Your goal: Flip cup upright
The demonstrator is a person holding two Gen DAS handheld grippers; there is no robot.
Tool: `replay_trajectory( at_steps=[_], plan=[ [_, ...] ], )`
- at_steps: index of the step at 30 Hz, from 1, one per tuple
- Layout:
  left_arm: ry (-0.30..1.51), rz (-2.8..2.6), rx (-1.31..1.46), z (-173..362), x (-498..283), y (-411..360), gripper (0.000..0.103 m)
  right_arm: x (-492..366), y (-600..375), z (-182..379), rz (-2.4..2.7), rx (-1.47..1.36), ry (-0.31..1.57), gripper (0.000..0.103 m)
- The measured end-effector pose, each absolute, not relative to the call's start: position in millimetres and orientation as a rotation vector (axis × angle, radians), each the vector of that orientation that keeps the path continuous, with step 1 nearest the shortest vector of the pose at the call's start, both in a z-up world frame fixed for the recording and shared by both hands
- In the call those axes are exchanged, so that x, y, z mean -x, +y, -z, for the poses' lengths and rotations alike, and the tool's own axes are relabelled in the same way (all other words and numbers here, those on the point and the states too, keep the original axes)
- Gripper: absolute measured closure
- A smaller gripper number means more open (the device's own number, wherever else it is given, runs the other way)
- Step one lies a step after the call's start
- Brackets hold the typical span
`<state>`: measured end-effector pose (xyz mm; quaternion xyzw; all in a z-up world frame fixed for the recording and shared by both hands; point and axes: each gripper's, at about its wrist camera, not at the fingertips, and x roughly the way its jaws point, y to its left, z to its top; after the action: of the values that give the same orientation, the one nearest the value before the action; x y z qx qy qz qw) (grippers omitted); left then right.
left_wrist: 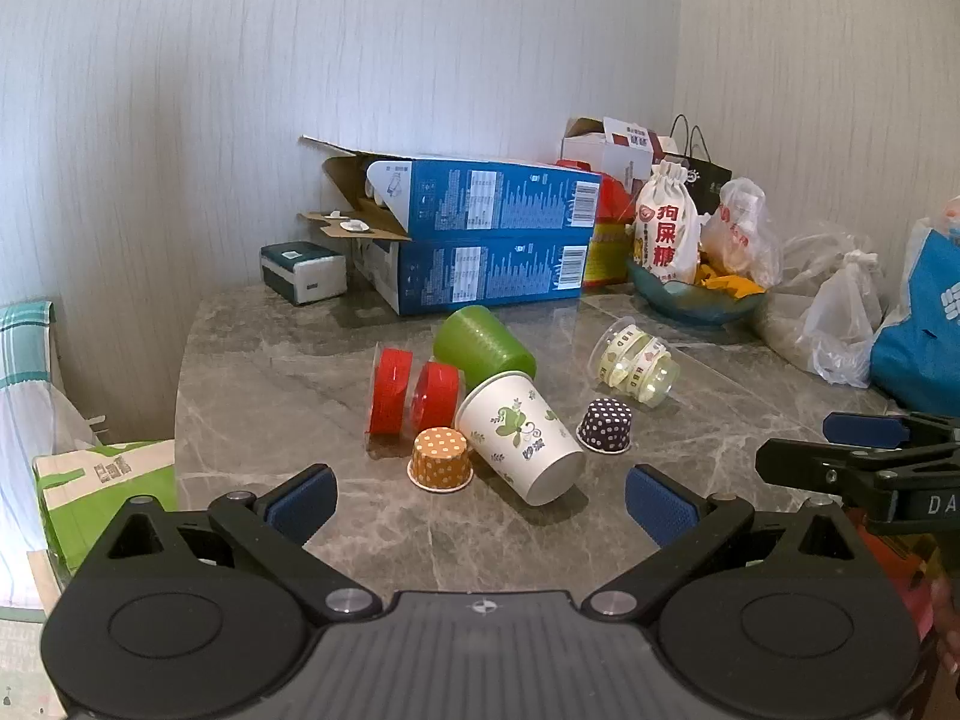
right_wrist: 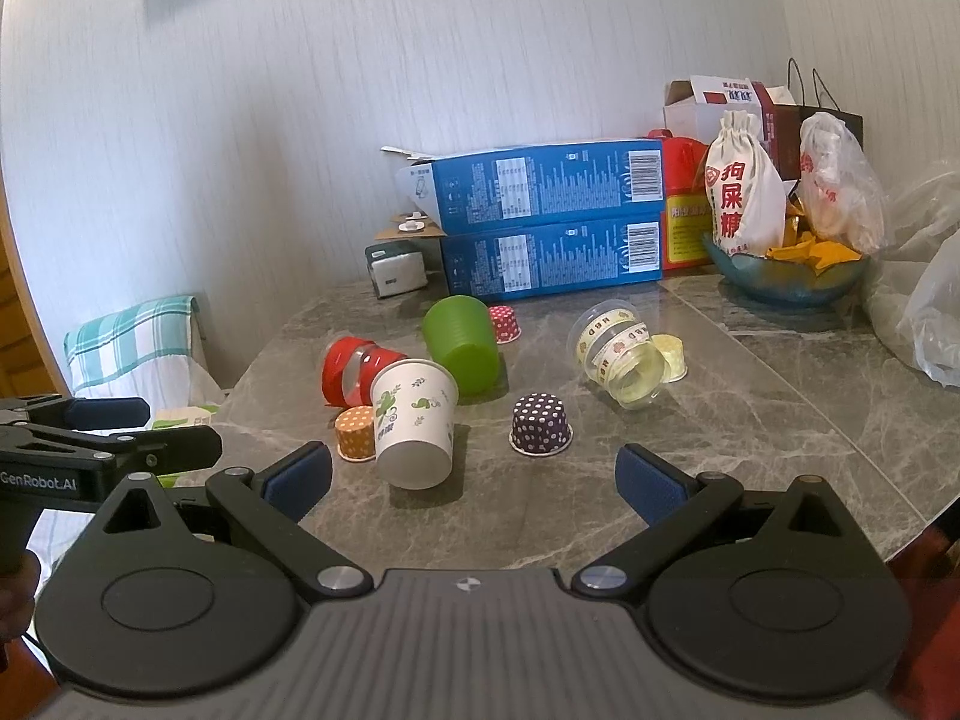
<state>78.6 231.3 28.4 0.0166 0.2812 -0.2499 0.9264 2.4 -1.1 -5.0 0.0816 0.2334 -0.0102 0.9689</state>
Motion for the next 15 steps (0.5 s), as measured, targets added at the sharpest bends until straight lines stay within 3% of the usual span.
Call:
replay_trajectory(
  at_steps=[15],
  plan=[
    [0.574,0.517,-0.034,-29.0,-78.5,231.2,0.0,-1.4,-4.5,5.9,0.042,-0.187,0.475,0.001]
  ],
)
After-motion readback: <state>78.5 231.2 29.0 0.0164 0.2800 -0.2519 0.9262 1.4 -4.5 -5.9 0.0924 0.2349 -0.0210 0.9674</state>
